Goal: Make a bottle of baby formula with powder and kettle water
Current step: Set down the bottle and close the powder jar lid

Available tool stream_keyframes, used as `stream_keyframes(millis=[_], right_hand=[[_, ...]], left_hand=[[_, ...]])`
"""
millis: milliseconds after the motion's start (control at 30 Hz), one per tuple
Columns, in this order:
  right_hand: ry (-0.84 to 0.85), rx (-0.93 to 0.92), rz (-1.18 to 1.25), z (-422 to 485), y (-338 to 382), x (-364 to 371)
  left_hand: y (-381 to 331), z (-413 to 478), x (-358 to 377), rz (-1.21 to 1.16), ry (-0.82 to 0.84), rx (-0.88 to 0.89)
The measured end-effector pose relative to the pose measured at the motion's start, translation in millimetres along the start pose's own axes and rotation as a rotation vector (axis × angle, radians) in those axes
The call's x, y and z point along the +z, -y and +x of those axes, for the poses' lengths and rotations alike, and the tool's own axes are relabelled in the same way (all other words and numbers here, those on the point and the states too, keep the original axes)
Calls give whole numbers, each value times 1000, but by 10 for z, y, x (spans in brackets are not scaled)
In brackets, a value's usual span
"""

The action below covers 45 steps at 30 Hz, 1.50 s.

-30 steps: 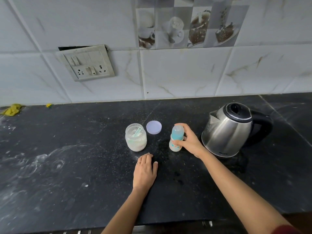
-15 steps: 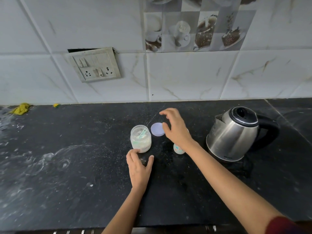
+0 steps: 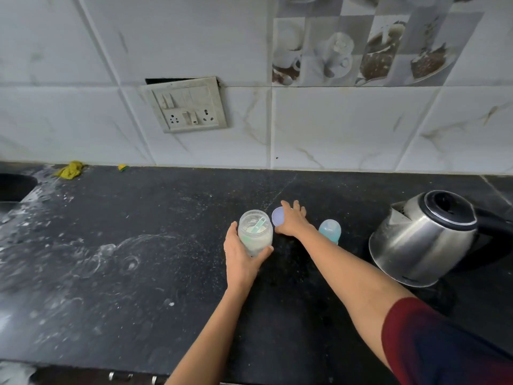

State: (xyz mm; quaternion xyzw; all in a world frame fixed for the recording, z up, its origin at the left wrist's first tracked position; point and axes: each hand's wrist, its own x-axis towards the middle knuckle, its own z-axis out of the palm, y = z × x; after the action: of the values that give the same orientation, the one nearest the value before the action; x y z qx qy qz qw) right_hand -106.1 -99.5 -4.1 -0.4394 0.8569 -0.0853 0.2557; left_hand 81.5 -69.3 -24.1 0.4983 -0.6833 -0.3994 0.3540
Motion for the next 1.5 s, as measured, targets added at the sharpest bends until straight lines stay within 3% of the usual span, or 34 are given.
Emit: stream_keyframes(millis=[133,300,467,533,633,767,1000,1167,1300,1500], right_hand=[[41,-44,-55,86,7,109],[-57,7,-10,76,104,79],[-238,-56,852,-89,333,-317],[-207,-200,983,-227,377,-393],[-63,-420,782,-424,311,-321],[67,-438,595,-494,142,-91],[11,-543,387,-636,121,-43],[-89,-538,18,-690,227,-111],[-206,-452,-206,-743,401,-136],[-200,-317,-434,-802,494,-337]], left_hand=[[-100,32,-88,-21,-3,8],[-116,74,-156,2,20,90],[-121,93,-173,-13,53,93],[-172,120,-193,-22,70,111],[-157,165,-182,-36,98,85],[-54,187,-152,-77,115,8],[-33,179,-133,-131,107,-14],[-7,155,-123,-178,102,-35],[-12,164,-114,-189,103,-50],[15,182,-104,-207,101,-75]])
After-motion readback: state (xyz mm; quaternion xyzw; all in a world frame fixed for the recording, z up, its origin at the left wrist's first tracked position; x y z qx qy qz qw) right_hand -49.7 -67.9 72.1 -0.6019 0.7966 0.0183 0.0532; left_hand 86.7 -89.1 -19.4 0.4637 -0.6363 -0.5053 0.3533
